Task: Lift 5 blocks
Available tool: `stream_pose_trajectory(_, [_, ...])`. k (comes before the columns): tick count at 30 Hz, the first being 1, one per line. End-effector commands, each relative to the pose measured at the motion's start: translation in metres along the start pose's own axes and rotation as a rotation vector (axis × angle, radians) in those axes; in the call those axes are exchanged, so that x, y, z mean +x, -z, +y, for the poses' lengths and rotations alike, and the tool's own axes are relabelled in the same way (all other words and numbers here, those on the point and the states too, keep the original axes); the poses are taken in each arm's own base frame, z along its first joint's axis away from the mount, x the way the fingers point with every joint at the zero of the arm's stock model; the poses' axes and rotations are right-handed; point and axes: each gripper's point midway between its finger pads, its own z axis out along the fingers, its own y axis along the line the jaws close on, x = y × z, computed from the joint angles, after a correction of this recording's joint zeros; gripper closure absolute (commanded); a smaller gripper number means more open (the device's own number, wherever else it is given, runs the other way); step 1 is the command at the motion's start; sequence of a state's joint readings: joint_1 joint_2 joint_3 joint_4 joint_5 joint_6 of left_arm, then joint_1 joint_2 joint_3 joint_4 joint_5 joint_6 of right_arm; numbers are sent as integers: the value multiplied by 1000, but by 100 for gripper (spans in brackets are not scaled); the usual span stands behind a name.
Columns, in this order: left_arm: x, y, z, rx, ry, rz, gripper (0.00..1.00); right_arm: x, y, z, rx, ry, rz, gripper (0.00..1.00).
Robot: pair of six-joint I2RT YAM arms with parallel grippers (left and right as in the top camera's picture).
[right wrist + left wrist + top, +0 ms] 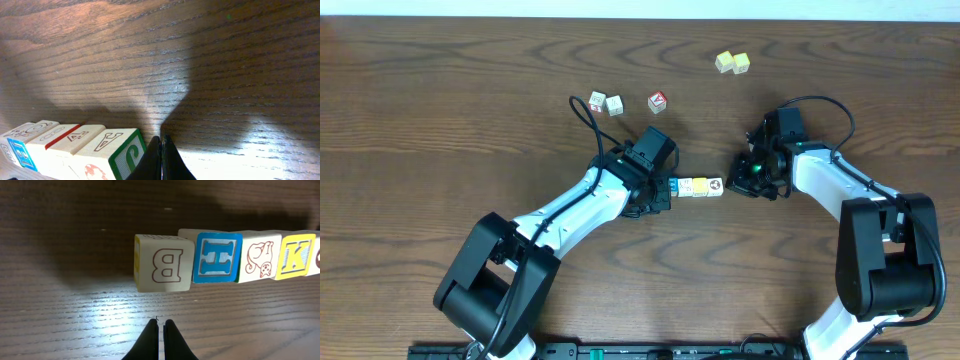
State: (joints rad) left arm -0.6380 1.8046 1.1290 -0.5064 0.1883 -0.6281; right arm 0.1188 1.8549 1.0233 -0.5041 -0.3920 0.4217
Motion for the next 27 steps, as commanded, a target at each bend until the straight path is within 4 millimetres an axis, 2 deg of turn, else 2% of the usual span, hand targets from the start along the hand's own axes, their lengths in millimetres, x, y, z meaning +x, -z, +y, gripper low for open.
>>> stream_pose_trajectory(1, [4,-6,8,-32,6,7,93,4,-4,-1,7,-12,15,99])
stream_pose_trajectory(12, [11,-23,14,-56,53,46,93,5,-4,-2,9,-13,18,99])
stream_pose_trajectory(27, [-1,-23,5,-17,37,-1,93,5,-4,-2,9,-13,18,99])
